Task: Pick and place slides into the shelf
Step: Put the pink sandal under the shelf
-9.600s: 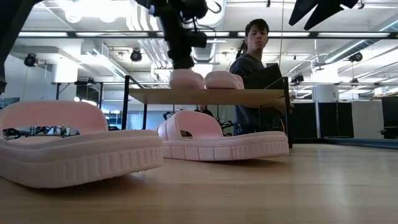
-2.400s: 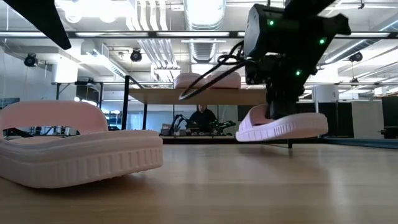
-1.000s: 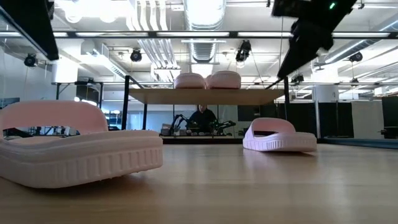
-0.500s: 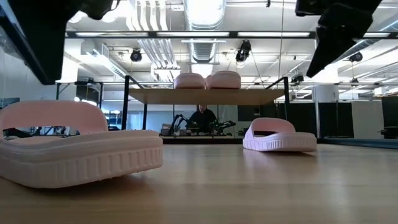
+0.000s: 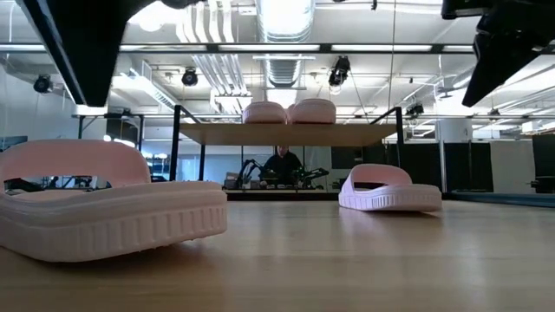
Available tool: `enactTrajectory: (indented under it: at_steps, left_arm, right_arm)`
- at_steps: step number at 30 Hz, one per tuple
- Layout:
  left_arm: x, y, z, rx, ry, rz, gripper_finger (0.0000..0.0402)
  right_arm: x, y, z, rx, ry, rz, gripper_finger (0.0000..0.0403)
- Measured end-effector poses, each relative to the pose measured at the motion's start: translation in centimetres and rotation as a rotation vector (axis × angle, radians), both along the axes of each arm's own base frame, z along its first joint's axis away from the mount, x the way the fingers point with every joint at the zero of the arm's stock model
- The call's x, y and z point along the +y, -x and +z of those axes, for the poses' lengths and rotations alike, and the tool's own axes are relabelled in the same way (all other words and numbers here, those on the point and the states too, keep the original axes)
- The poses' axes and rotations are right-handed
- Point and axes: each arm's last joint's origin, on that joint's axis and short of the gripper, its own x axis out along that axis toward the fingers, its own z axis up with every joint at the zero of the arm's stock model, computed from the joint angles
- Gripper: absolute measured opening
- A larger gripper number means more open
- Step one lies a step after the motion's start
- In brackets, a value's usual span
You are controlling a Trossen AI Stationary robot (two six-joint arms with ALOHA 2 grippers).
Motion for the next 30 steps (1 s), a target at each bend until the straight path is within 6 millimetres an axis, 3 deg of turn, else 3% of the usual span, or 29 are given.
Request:
enactTrajectory:
  at_steps: [6, 13, 22, 26, 30]
  left_arm:
    - [0.5, -0.5, -0.8, 0.071, -0.01, 0.028, 0.022]
    - [1.2, -0.4, -1.9, 0.112, -0.038, 0.043, 0.0223]
    - [0.7, -0.9, -4.8, 0.233, -0.055, 0.004, 0.0223]
    - [0.7, -1.0, -5.4, 0.262, -0.065, -0.022, 0.0204]
    - [0.8, -1.1, -5.5, 0.26, -0.086, -0.064, 0.0149]
  right_arm:
    - [0.4, 0.3, 0.0, -0.007, -0.006, -0.002, 0.0171]
    - [0.4, 0.3, 0.0, -0.01, -0.01, -0.009, 0.0171]
    - [0.4, 0.3, 0.0, -0.028, -0.023, -0.036, 0.0171]
    - [0.4, 0.2, 0.0, -0.03, -0.023, -0.037, 0.0171]
    - [0.4, 0.2, 0.0, -0.032, -0.022, -0.037, 0.0171]
